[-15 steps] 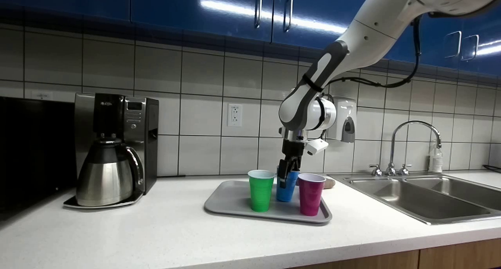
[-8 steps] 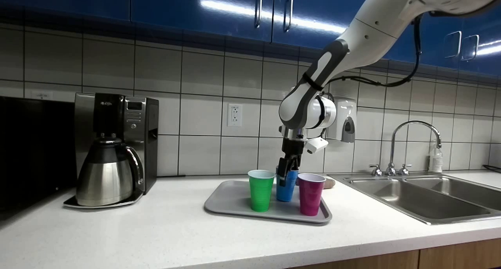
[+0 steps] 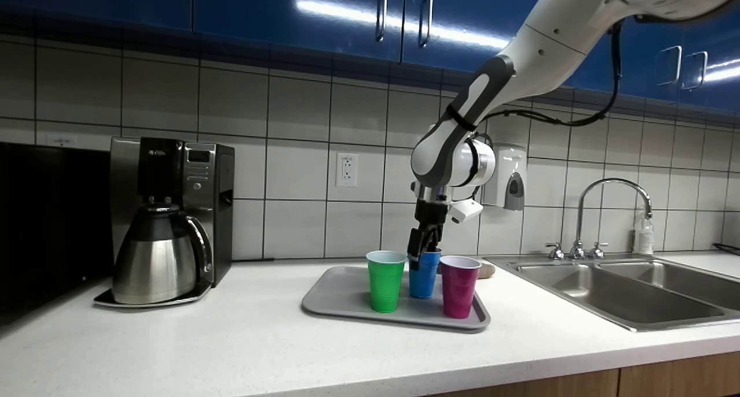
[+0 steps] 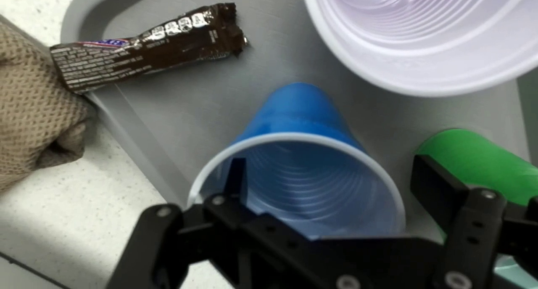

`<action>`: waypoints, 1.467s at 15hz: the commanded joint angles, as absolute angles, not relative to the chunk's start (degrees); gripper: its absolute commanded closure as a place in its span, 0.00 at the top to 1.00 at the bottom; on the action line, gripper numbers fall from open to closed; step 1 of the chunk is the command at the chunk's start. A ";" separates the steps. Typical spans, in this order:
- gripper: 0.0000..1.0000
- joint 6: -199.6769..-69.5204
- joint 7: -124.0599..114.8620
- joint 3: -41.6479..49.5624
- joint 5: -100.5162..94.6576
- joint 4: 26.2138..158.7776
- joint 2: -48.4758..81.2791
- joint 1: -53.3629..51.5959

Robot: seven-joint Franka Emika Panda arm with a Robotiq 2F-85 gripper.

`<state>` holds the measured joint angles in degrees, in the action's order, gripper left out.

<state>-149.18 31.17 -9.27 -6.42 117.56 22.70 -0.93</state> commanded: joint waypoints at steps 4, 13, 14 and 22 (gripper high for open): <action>1.00 -150.49 32.88 -10.92 -4.99 117.68 21.97 0.40; 1.00 -151.62 33.14 -11.64 -4.02 117.72 22.08 0.65; 1.00 -151.70 33.24 -11.70 -3.94 117.80 22.05 0.74; 1.00 -151.67 32.48 -11.59 -3.28 117.91 21.96 0.67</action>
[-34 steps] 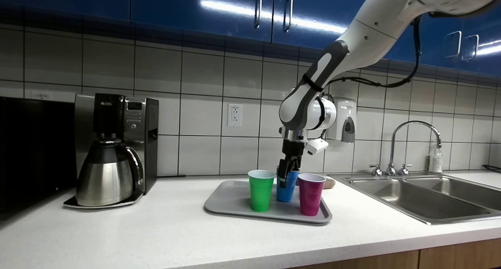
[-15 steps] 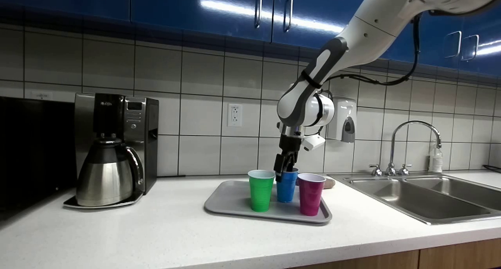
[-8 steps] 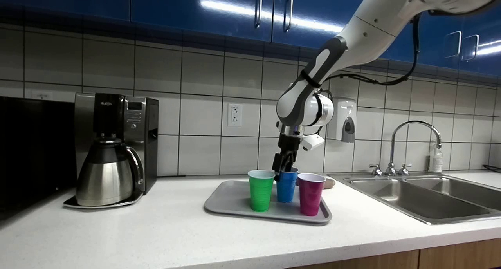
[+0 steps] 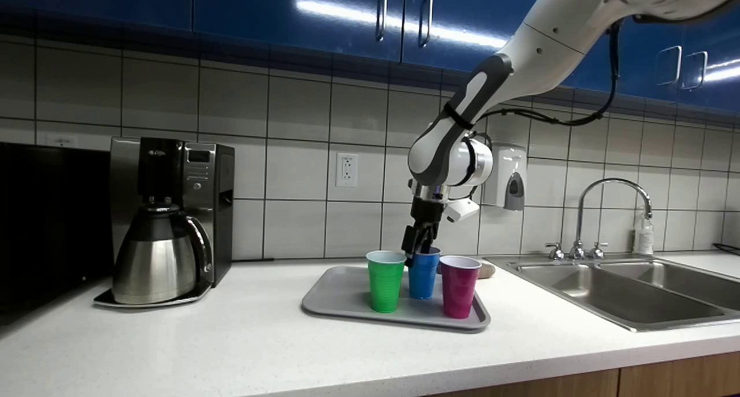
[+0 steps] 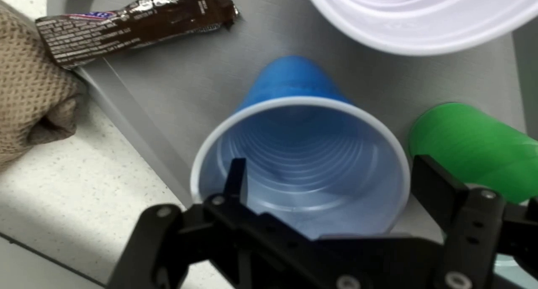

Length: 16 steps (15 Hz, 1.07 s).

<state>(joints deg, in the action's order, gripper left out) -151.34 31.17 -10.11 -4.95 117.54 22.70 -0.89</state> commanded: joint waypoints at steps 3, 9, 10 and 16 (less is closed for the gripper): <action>1.00 -151.96 32.44 -11.72 -2.31 117.94 21.99 0.77; 1.00 -152.14 31.95 -11.24 -2.34 117.97 21.89 0.43; 1.00 -152.19 32.00 -11.22 -2.42 117.96 21.90 0.42; 1.00 -150.66 30.83 -10.93 -2.46 117.95 21.67 0.15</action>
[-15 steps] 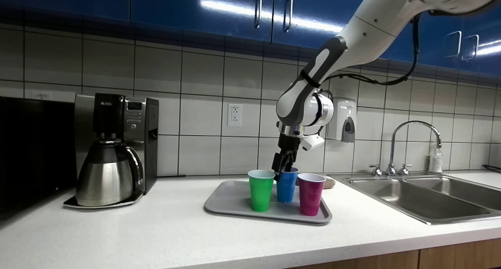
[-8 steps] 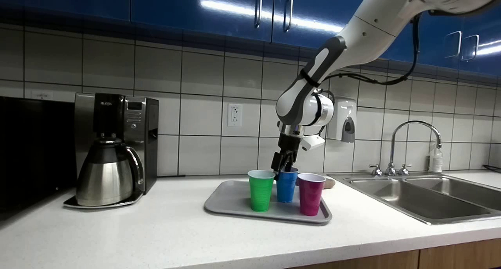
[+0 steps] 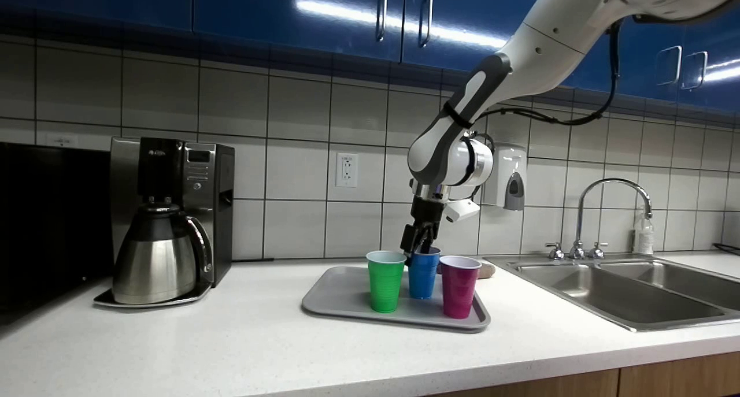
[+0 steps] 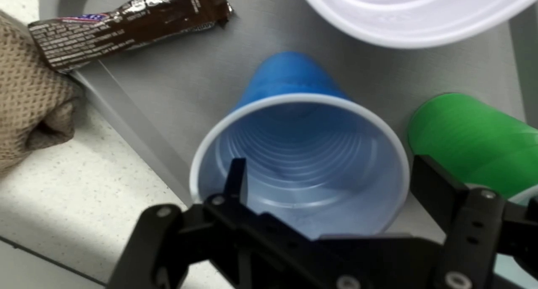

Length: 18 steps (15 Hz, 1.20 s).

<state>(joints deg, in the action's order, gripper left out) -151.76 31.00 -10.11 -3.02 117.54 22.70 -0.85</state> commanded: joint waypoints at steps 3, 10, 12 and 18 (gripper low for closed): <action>1.00 -151.50 30.54 -10.55 -3.47 117.44 22.77 -0.47; 1.00 -151.49 30.53 -10.55 -3.47 117.44 22.77 -0.47; 1.00 -151.49 30.53 -10.55 -3.47 117.44 22.77 -0.47; 1.00 -151.50 30.47 -10.44 -3.72 117.35 22.54 -0.56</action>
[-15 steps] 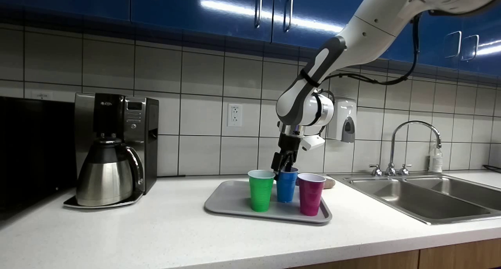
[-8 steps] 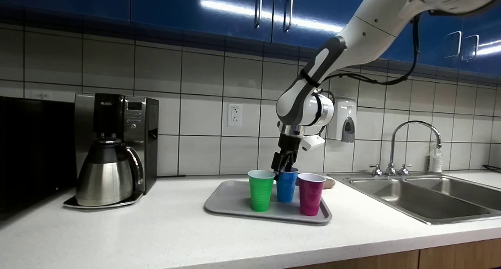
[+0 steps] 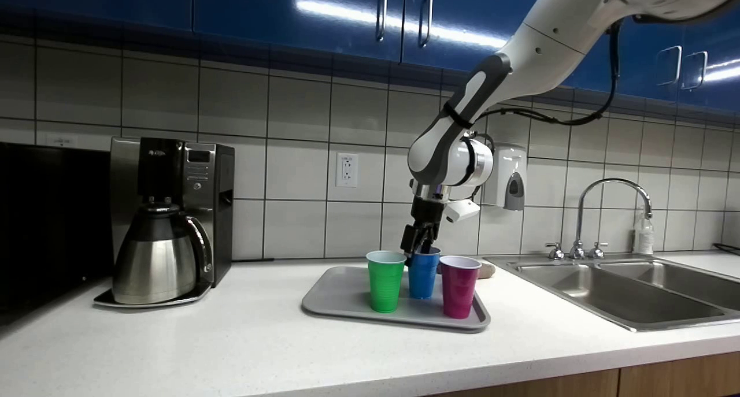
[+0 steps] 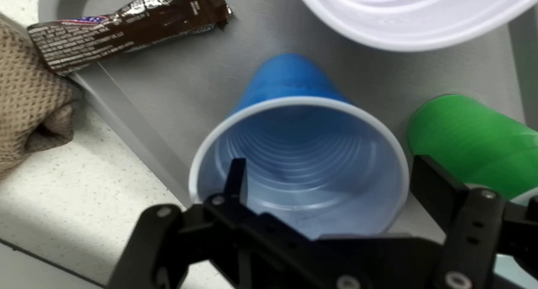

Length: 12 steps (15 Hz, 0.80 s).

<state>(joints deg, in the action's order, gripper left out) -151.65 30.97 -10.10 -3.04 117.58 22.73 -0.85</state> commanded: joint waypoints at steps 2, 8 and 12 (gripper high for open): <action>1.00 -151.38 30.63 -10.50 -3.69 117.39 22.44 -0.49; 1.00 -151.27 31.50 -11.10 -2.98 117.49 21.56 0.00; 1.00 -151.33 32.18 -11.70 -2.10 116.83 20.77 0.43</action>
<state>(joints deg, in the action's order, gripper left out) -151.73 30.98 -10.20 -3.05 117.03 22.46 -0.85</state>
